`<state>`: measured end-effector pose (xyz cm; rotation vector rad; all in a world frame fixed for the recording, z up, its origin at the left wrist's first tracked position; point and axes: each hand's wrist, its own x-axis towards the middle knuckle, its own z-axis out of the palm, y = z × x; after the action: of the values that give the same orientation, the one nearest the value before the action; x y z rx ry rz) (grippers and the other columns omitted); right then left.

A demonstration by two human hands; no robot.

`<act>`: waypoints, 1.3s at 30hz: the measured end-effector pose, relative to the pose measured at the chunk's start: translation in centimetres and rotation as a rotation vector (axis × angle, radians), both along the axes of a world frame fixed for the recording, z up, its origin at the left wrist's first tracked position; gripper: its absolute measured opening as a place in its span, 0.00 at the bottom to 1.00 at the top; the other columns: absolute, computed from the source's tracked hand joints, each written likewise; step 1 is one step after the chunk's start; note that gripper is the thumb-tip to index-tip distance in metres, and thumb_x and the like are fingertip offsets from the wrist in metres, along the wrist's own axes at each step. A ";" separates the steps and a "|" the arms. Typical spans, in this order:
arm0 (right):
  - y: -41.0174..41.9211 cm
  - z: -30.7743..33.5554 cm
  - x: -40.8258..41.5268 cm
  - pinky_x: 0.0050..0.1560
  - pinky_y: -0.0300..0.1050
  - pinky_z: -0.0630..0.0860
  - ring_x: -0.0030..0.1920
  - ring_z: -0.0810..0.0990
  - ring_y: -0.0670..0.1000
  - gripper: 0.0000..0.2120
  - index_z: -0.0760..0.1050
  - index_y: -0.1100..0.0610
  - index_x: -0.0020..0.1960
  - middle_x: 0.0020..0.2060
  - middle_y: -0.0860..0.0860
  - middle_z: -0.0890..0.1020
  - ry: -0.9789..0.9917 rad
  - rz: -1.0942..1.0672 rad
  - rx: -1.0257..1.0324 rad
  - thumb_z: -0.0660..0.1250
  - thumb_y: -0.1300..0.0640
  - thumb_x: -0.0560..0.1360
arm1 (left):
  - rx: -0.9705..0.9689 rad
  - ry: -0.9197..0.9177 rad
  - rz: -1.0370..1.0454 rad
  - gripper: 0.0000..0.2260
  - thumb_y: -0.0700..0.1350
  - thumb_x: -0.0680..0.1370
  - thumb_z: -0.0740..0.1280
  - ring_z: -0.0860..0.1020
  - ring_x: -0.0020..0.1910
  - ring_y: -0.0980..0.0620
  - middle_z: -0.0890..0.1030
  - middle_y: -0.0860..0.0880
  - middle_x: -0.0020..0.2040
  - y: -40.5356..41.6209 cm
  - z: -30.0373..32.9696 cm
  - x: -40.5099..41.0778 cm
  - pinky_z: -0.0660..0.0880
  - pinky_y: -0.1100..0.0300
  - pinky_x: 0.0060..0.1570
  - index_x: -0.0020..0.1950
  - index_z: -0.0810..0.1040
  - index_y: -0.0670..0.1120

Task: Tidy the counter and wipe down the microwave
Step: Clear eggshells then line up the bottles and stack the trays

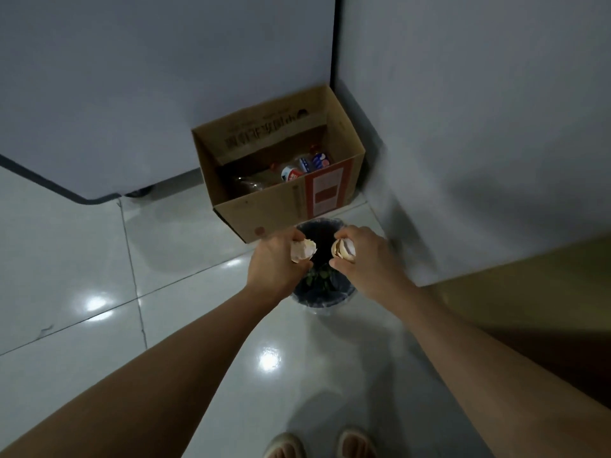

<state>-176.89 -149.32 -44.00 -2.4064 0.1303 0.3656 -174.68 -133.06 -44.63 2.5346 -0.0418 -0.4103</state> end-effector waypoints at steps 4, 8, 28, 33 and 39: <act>0.6 -7.2 0.7 0.54 0.42 0.69 0.56 0.74 0.53 0.21 0.72 0.55 0.62 0.58 0.54 0.74 0.004 0.026 -0.024 0.72 0.56 0.71 | 0.002 -0.035 -0.012 0.19 0.45 0.68 0.76 0.78 0.51 0.49 0.81 0.48 0.54 0.0 -6.7 0.6 0.73 0.61 0.45 0.57 0.77 0.48; 1.0 -13.0 1.3 0.55 0.45 0.71 0.55 0.75 0.55 0.22 0.72 0.56 0.62 0.57 0.56 0.74 -0.019 0.044 -0.068 0.73 0.56 0.70 | 0.015 -0.066 -0.036 0.19 0.44 0.67 0.76 0.78 0.50 0.48 0.81 0.48 0.53 0.0 -12.0 0.7 0.72 0.61 0.44 0.56 0.77 0.47; 1.1 -17.4 1.7 0.61 0.46 0.69 0.62 0.71 0.55 0.31 0.66 0.55 0.69 0.62 0.55 0.70 0.084 0.061 -0.090 0.74 0.57 0.69 | 0.101 -0.065 -0.125 0.27 0.45 0.70 0.73 0.76 0.59 0.48 0.76 0.48 0.62 0.3 -15.5 1.4 0.77 0.52 0.54 0.67 0.70 0.49; 0.8 -10.6 0.5 0.62 0.48 0.70 0.64 0.69 0.54 0.29 0.64 0.54 0.68 0.63 0.53 0.69 0.146 0.116 -0.132 0.72 0.56 0.71 | 0.132 -0.047 -0.129 0.22 0.45 0.70 0.73 0.76 0.56 0.48 0.77 0.49 0.59 1.0 -9.4 0.8 0.78 0.53 0.48 0.62 0.72 0.50; 0.6 0.8 -0.4 0.62 0.47 0.69 0.65 0.67 0.53 0.29 0.64 0.54 0.69 0.64 0.53 0.68 0.175 0.162 -0.139 0.71 0.57 0.71 | 0.170 -0.061 -0.142 0.22 0.46 0.71 0.72 0.75 0.57 0.50 0.76 0.50 0.61 1.5 1.4 0.1 0.73 0.58 0.47 0.63 0.71 0.51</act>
<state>-177.33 -148.73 -43.24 -2.5262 0.0393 0.6621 -174.54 -131.53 -43.28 2.7217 -0.2200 -0.4075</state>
